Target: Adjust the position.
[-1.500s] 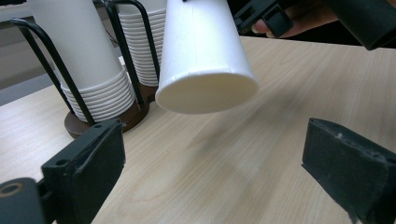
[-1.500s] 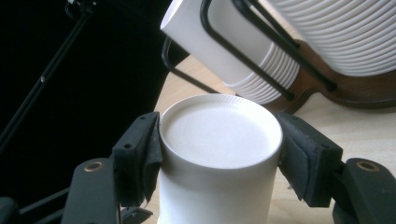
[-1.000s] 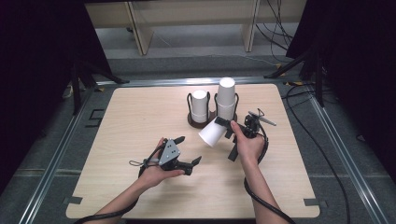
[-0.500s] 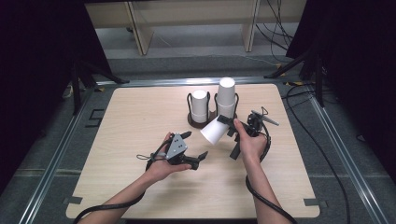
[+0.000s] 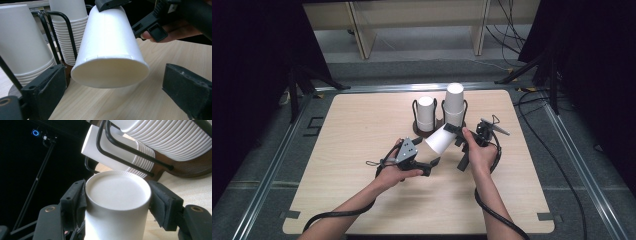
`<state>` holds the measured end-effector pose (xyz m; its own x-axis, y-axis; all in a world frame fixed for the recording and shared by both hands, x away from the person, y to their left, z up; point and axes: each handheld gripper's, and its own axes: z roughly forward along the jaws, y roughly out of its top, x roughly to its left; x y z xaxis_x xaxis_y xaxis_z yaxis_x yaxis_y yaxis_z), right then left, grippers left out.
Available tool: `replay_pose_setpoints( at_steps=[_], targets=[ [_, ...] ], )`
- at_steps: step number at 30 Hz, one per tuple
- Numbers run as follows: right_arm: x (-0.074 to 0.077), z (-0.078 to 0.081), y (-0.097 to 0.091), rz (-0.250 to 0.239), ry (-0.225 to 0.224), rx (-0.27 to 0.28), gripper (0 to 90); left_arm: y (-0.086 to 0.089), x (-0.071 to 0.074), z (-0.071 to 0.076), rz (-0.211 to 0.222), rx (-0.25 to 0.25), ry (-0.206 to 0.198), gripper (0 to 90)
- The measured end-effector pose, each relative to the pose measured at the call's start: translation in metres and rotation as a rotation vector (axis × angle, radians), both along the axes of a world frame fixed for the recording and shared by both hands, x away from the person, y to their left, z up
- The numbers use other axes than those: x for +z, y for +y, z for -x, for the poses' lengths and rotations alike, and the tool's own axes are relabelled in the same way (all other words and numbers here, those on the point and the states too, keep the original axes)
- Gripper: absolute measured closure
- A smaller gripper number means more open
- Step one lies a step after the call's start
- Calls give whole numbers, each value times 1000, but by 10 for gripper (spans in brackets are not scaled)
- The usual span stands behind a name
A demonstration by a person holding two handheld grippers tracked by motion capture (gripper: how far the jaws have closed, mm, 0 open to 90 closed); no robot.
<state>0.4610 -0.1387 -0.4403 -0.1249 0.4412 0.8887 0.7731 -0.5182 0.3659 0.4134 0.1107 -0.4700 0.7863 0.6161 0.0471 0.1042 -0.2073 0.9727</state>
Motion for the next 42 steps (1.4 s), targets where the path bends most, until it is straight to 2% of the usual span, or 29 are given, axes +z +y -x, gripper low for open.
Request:
replay_pose_setpoints(
  at_steps=[2,4,5,6,7,8,10,11,14,16,18,24,25,26,28,31,32,33,34,37,38,42],
  targets=[
    [0,0,0,1,-5,-4,346,-3,0,-1,6,-1,4,48],
    [1,1,-1,7,16,-2,346,-5,0,-3,8,-16,8,50],
    [0,1,-1,-12,10,0,346,-7,-1,-5,23,-16,5,50],
    [0,1,-2,-25,11,15,347,-7,-1,-5,10,-11,8,50],
    [0,1,-2,-20,15,6,346,-8,-1,-7,20,-13,9,50],
    [1,1,-2,-25,37,-1,346,-8,-1,-7,16,-11,20,51],
    [0,1,-2,-30,35,4,347,-10,-2,-9,34,-12,20,54],
    [0,1,-3,-42,33,24,346,-10,-2,-9,25,-5,26,58],
    [1,1,-2,-36,35,4,346,-10,-3,-12,48,-5,30,72],
    [2,1,-2,-36,37,5,347,-9,-3,-12,45,6,37,88],
    [1,1,-1,-32,20,1,346,-10,-4,-13,51,1,31,107],
    [1,0,-2,-49,26,17,347,-11,-6,-14,52,0,29,138],
    [2,1,-2,-70,55,27,347,-11,-6,-15,56,2,32,140],
    [2,1,-3,-64,48,28,346,-12,-7,-16,68,0,29,140],
    [1,0,-1,-47,38,4,346,-12,-6,-15,54,6,33,140],
    [1,0,-2,-56,29,22,347,-13,-5,-16,59,9,36,139],
    [3,1,-2,-74,54,20,347,-14,-5,-16,59,7,37,137],
    [1,0,-1,-53,31,8,347,-14,-6,-16,60,7,39,131],
    [2,1,-1,-55,46,7,347,-15,-6,-17,55,4,37,124],
    [2,1,-1,-48,51,2,347,-17,-7,-17,61,9,43,113],
    [1,1,-1,-49,48,-1,346,-18,-8,-18,80,10,45,112],
    [2,1,0,-44,43,-6,346,-17,-6,-18,64,11,56,148]
  ],
)
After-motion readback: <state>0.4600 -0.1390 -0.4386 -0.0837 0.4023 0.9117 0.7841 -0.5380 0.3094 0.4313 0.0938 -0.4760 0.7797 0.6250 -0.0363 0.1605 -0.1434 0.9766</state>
